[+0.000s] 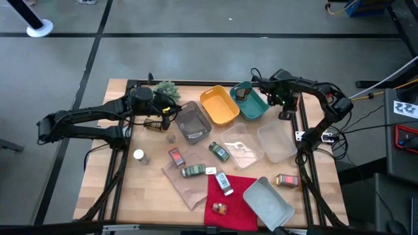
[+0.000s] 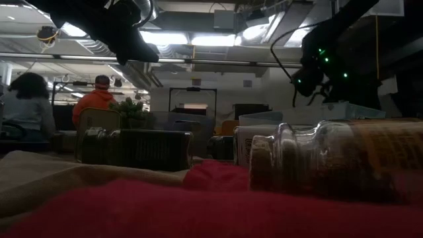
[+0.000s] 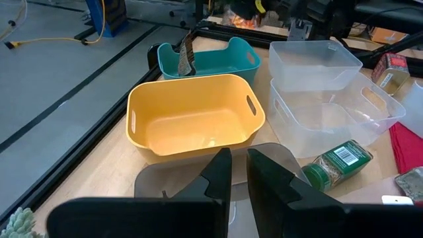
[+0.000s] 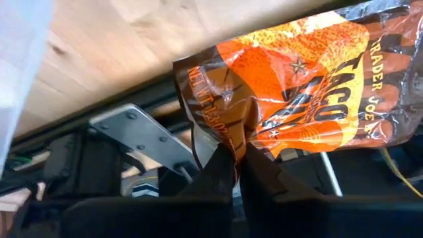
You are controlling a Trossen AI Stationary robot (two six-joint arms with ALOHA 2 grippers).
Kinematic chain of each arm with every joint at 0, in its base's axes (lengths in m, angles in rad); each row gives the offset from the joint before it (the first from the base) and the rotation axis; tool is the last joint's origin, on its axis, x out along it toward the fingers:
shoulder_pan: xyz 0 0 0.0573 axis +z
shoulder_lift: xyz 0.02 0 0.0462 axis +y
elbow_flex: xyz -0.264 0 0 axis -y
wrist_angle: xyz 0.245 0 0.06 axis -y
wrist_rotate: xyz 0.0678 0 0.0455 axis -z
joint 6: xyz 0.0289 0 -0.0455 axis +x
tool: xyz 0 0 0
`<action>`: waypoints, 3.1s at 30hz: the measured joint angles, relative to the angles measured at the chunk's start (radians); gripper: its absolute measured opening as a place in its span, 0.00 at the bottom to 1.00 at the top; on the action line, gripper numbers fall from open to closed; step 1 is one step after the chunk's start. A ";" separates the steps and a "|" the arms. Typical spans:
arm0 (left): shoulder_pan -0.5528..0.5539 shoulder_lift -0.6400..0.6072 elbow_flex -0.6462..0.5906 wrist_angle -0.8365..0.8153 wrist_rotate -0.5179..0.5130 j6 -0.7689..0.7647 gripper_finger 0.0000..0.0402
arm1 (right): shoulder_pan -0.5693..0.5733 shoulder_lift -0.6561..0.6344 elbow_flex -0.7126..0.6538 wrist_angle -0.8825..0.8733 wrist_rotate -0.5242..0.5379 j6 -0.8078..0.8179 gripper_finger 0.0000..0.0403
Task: Sort spices by type
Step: Put the brown seasoning pack into the green bin
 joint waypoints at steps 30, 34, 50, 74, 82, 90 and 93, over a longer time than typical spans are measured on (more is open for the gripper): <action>0.000 0.477 0.009 0.740 0.004 -0.236 0.36 | 0.603 -0.093 0.229 0.090 0.333 0.129 0.03; 0.000 0.545 0.027 0.848 0.005 -0.307 0.41 | 0.702 -0.093 0.229 0.210 0.390 0.126 0.03; -0.052 0.641 0.129 0.867 0.001 -0.303 0.42 | 0.797 -0.092 0.228 0.451 0.503 0.073 0.03; -0.055 0.640 0.170 0.885 -0.068 -0.429 0.41 | 0.798 -0.030 0.227 0.891 0.407 -0.278 0.02; -0.054 0.640 0.169 0.908 -0.075 -0.424 0.41 | 0.798 -0.030 0.227 0.989 0.342 -0.353 0.02; -0.055 0.640 0.169 0.917 -0.078 -0.361 0.41 | 0.798 -0.030 0.227 1.028 0.250 -0.396 0.02; -0.055 0.640 0.169 0.916 -0.077 -0.335 0.38 | 0.798 -0.030 0.227 1.028 0.238 -0.396 0.03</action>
